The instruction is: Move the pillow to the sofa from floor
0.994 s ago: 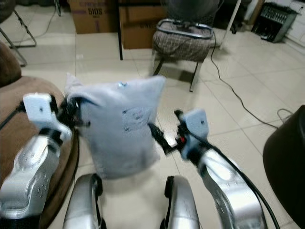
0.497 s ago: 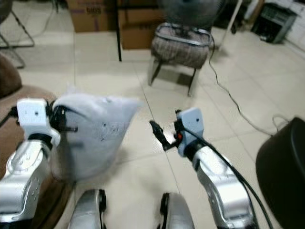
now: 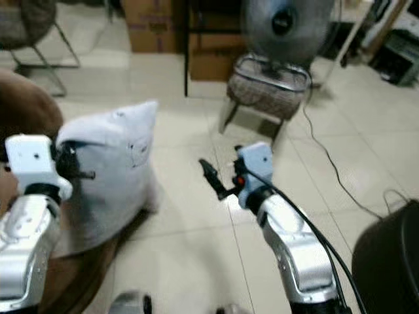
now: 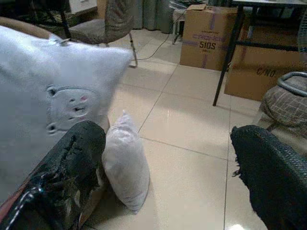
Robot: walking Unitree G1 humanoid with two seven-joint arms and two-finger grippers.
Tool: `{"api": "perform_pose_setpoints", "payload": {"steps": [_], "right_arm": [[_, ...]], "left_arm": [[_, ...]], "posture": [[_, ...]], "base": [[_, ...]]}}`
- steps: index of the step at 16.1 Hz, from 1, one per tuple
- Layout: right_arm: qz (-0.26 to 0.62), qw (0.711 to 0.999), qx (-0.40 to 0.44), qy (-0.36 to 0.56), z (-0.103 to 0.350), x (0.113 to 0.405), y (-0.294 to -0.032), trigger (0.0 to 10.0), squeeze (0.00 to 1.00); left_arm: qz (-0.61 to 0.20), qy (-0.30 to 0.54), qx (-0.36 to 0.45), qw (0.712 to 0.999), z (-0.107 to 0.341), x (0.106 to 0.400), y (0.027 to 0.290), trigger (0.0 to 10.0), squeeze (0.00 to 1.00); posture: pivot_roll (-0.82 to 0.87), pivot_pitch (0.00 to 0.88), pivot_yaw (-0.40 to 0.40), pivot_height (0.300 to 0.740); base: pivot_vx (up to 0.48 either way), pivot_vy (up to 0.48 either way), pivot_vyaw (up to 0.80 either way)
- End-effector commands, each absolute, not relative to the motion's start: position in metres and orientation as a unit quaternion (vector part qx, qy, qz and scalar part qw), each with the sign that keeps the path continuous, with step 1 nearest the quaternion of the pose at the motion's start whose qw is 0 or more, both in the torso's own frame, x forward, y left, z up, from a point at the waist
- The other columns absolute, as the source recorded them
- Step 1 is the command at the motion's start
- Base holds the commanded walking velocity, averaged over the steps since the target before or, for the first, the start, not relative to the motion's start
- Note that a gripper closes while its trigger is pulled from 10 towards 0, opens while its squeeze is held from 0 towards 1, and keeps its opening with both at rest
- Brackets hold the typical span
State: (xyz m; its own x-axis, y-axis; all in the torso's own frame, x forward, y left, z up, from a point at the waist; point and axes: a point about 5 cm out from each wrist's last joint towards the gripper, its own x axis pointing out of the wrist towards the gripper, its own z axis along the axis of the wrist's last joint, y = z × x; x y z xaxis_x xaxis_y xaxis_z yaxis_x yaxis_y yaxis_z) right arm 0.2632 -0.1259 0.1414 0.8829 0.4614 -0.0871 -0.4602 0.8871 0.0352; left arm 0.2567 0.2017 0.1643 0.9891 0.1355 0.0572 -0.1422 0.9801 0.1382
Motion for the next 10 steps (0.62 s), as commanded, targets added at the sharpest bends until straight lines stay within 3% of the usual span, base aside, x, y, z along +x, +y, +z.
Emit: {"api": "perform_pose_setpoints", "payload": {"steps": [1, 5, 10], "right_arm": [[0.225, 0.973, 0.005, 0.056, 0.135, 0.262, -0.130, 10.0, 0.00], [0.244, 0.967, 0.003, 0.066, 0.134, 0.259, -0.120, 10.0, 0.00], [0.174, 0.983, -0.023, 0.046, 0.141, 0.269, -0.142, 10.0, 0.00]], "left_arm": [[0.055, -0.048, 0.080, 0.994, 0.172, 0.256, 0.194, 10.0, 0.00], [0.029, -0.041, 0.096, 0.994, 0.170, 0.264, 0.191, 10.0, 0.00], [0.030, -0.044, 0.075, 0.996, 0.168, 0.272, 0.189, 10.0, 0.00]], "posture": [[0.16, 0.000, -0.055, 0.740], [0.14, 0.000, -0.042, 0.740], [0.10, 0.000, -0.030, 0.740]], "base": [[0.000, 0.000, 0.00], [0.000, 0.000, 0.00], [0.000, 0.000, 0.00]]}}
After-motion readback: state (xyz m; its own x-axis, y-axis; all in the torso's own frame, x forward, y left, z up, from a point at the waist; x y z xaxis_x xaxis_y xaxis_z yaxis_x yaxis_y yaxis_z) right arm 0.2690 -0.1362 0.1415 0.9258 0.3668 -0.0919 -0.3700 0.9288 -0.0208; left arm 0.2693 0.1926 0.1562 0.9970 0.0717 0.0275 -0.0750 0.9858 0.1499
